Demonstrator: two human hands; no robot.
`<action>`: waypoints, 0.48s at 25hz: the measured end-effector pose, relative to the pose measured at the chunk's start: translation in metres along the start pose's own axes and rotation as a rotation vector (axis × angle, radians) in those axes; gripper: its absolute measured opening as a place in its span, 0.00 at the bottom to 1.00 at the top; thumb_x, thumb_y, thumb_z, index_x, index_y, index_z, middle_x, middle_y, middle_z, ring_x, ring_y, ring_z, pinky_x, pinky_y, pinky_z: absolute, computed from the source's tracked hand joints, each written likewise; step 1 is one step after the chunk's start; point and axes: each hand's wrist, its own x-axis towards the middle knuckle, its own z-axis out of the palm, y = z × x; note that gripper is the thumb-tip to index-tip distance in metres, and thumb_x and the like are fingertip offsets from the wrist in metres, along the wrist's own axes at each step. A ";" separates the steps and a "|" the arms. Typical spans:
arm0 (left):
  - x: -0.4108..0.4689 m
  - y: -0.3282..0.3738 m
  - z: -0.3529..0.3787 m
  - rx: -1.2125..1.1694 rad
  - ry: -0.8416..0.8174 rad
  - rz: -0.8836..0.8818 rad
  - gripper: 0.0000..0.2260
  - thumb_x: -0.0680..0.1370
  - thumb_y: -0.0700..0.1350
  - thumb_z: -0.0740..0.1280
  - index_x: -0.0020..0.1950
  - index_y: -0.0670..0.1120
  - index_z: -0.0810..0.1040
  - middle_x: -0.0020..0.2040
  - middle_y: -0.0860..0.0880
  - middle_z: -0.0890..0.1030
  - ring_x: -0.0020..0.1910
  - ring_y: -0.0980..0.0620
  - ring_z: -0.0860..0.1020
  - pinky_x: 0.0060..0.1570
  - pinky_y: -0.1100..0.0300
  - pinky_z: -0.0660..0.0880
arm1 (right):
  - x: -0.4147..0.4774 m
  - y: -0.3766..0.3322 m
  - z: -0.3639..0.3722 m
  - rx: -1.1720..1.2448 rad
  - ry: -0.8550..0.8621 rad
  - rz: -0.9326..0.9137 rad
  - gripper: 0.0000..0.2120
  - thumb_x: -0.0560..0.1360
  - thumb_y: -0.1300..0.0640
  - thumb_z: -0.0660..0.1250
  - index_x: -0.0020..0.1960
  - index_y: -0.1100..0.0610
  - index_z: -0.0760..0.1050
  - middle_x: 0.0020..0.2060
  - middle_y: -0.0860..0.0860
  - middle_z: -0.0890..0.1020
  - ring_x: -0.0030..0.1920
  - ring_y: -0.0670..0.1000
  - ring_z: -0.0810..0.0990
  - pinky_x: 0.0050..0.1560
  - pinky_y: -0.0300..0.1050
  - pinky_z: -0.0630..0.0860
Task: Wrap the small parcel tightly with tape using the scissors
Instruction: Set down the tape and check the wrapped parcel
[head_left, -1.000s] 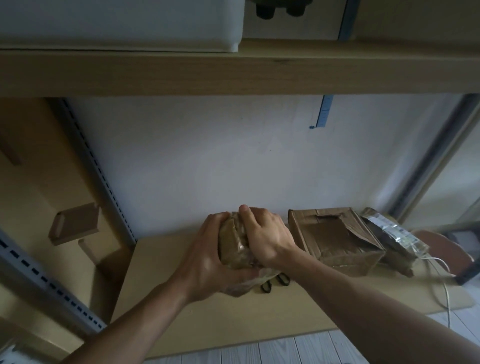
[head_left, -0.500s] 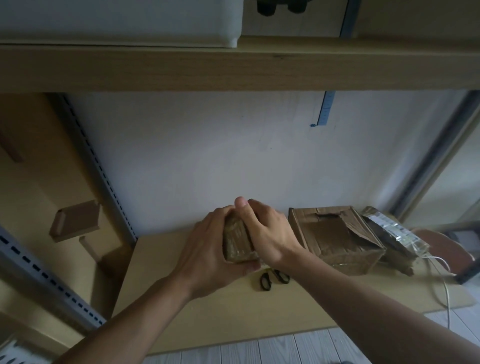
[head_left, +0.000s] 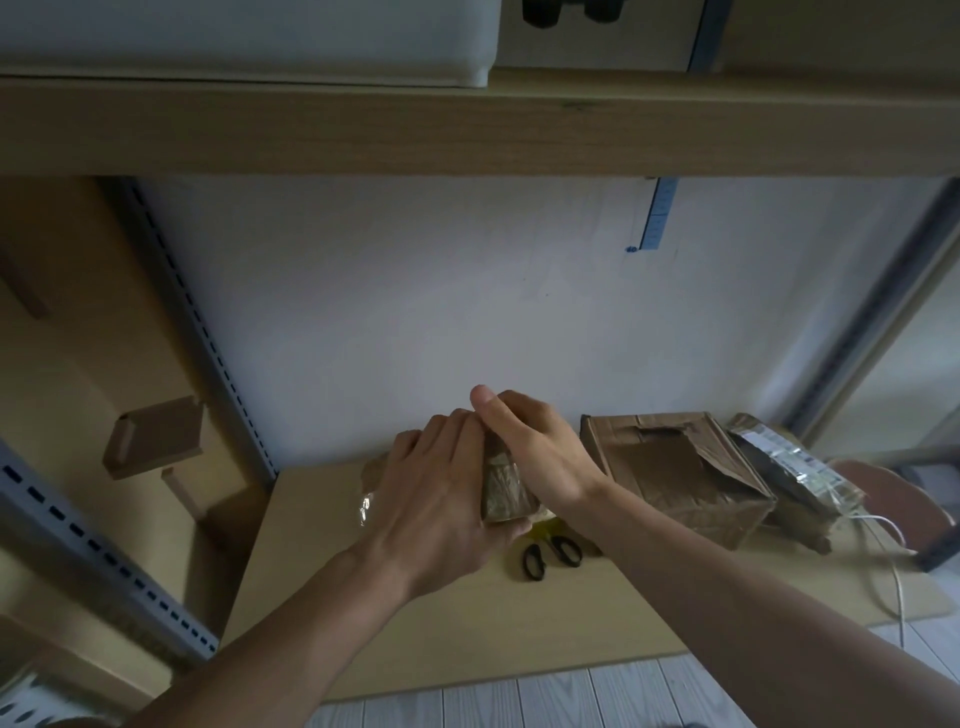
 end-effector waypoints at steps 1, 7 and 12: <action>0.000 0.001 0.002 0.006 -0.019 -0.009 0.37 0.67 0.68 0.69 0.67 0.47 0.68 0.56 0.54 0.75 0.54 0.52 0.75 0.53 0.55 0.72 | 0.001 0.002 -0.001 0.048 -0.021 0.020 0.28 0.74 0.26 0.55 0.41 0.49 0.75 0.43 0.48 0.82 0.48 0.50 0.80 0.59 0.57 0.76; 0.005 0.006 0.007 0.080 -0.037 -0.057 0.36 0.66 0.67 0.70 0.67 0.50 0.69 0.56 0.54 0.77 0.54 0.52 0.77 0.52 0.54 0.73 | 0.001 0.003 0.009 -0.020 0.152 -0.040 0.24 0.80 0.36 0.56 0.48 0.55 0.79 0.44 0.50 0.84 0.47 0.51 0.81 0.51 0.50 0.78; 0.004 0.008 0.016 0.021 0.053 -0.038 0.42 0.61 0.65 0.73 0.70 0.46 0.70 0.52 0.54 0.80 0.51 0.52 0.78 0.50 0.53 0.75 | 0.015 0.010 0.007 -0.063 0.329 0.008 0.24 0.84 0.48 0.54 0.41 0.59 0.80 0.37 0.53 0.84 0.40 0.52 0.82 0.44 0.50 0.79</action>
